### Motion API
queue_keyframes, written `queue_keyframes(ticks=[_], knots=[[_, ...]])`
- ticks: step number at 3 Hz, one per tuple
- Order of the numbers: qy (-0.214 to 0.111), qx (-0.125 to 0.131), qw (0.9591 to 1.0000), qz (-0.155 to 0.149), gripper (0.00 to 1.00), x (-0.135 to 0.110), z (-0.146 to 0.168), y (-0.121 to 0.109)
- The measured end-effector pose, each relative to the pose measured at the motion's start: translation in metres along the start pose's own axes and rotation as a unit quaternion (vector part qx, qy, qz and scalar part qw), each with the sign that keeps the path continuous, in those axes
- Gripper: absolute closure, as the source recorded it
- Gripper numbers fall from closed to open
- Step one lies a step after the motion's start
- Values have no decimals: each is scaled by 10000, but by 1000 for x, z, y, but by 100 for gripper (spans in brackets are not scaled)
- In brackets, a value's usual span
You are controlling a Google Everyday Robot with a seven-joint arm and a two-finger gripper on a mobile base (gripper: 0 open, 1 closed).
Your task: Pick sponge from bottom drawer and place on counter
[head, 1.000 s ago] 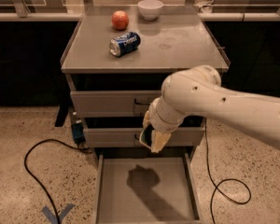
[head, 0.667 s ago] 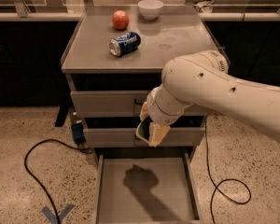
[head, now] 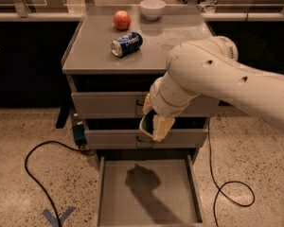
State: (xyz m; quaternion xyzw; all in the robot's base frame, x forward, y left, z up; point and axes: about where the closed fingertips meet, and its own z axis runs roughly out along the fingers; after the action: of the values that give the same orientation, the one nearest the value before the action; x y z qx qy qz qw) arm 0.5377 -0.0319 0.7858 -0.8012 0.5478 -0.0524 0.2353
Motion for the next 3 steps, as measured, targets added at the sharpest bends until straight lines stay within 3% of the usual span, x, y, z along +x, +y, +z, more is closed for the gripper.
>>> queue_keyframes(ticks=[1, 2, 3], knots=[[212, 376, 9989, -157, 100, -10, -64, -42], [646, 843, 9939, -307, 100, -10, -123, -100], [1190, 974, 9872, -431, 100, 9, -151, -155]])
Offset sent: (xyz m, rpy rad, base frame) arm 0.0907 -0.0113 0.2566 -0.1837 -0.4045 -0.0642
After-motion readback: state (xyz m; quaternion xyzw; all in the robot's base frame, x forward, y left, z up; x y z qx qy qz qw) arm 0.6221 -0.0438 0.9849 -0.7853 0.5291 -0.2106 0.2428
